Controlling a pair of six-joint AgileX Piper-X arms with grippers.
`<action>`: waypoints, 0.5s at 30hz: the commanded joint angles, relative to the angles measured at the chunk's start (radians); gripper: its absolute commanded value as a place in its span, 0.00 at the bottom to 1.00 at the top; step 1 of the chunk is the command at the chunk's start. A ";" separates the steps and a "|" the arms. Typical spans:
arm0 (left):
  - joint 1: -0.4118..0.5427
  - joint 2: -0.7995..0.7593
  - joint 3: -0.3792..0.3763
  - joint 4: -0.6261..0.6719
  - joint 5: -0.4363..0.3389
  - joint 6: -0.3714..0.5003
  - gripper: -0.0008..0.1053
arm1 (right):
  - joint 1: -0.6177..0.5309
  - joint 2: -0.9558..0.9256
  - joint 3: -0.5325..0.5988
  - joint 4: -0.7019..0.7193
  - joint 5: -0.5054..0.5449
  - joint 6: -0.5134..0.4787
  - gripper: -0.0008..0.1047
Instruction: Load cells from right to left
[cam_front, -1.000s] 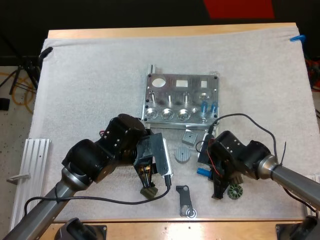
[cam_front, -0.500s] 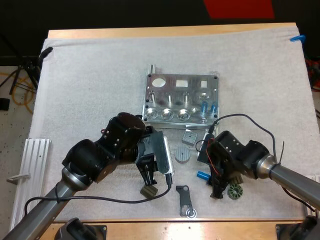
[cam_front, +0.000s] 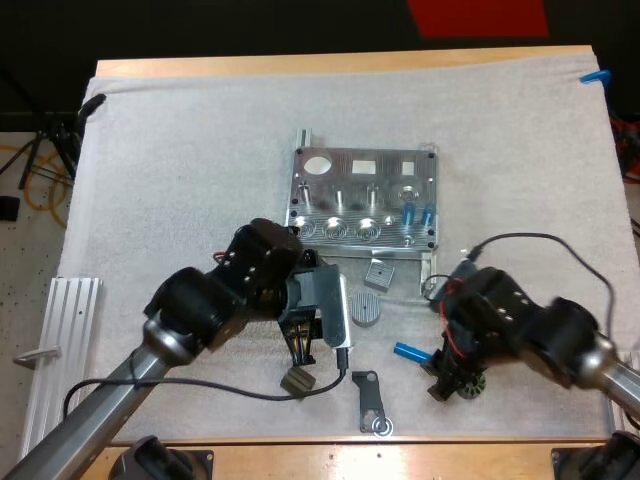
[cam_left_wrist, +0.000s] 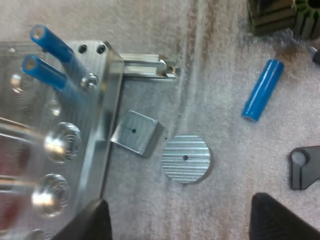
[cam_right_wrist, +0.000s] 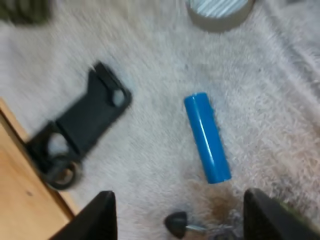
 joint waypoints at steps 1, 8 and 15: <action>-0.001 0.012 -0.001 -0.003 0.025 0.013 0.55 | 0.001 -0.044 -0.007 0.018 -0.011 0.053 0.53; -0.006 0.076 -0.001 -0.003 0.052 0.166 0.55 | 0.001 -0.203 -0.007 0.134 -0.011 0.158 0.53; -0.006 0.142 -0.001 -0.042 0.128 0.246 0.55 | 0.001 -0.314 -0.007 0.217 -0.011 0.238 0.53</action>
